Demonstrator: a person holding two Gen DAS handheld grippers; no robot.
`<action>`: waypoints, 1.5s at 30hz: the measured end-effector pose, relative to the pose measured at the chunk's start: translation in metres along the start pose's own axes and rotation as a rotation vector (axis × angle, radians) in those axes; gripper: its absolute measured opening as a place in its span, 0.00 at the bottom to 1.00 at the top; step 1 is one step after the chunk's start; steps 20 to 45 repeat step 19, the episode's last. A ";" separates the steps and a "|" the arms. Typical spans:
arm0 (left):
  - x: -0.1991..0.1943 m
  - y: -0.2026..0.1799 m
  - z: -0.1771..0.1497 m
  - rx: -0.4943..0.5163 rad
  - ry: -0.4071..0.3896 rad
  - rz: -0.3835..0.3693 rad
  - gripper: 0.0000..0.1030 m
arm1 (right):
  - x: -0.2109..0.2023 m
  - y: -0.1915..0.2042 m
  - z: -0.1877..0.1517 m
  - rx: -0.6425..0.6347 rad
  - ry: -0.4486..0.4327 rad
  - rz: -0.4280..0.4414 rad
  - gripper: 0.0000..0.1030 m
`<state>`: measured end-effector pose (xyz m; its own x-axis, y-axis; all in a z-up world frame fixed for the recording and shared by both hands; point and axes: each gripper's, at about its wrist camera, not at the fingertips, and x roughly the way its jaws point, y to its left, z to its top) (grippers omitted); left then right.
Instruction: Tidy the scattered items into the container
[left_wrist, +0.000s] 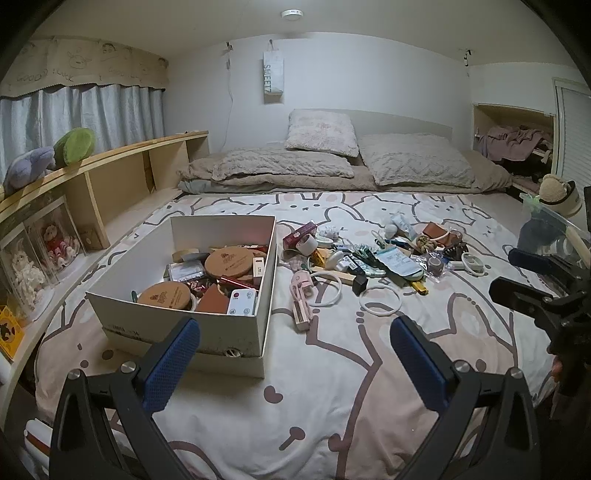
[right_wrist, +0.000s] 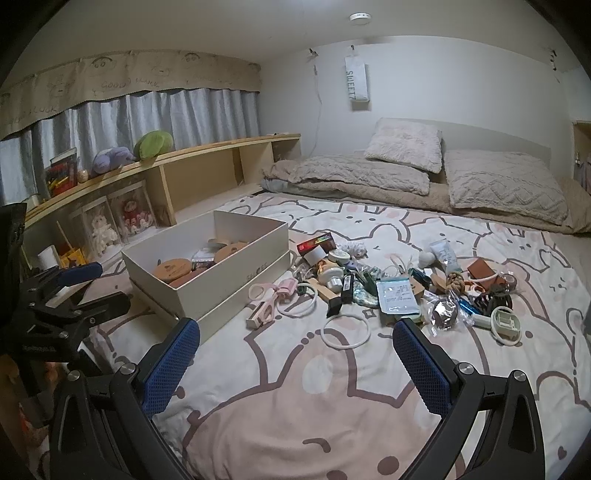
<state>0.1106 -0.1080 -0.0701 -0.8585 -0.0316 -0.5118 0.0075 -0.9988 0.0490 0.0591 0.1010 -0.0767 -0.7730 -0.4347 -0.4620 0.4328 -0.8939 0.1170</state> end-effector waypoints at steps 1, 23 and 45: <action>0.000 0.000 0.000 0.000 -0.001 0.001 1.00 | 0.000 0.000 0.000 -0.001 0.001 0.000 1.00; -0.003 0.007 0.001 -0.038 -0.023 0.027 1.00 | -0.001 0.004 -0.003 -0.005 0.008 0.004 1.00; -0.003 0.007 0.001 -0.038 -0.023 0.027 1.00 | -0.001 0.004 -0.003 -0.005 0.008 0.004 1.00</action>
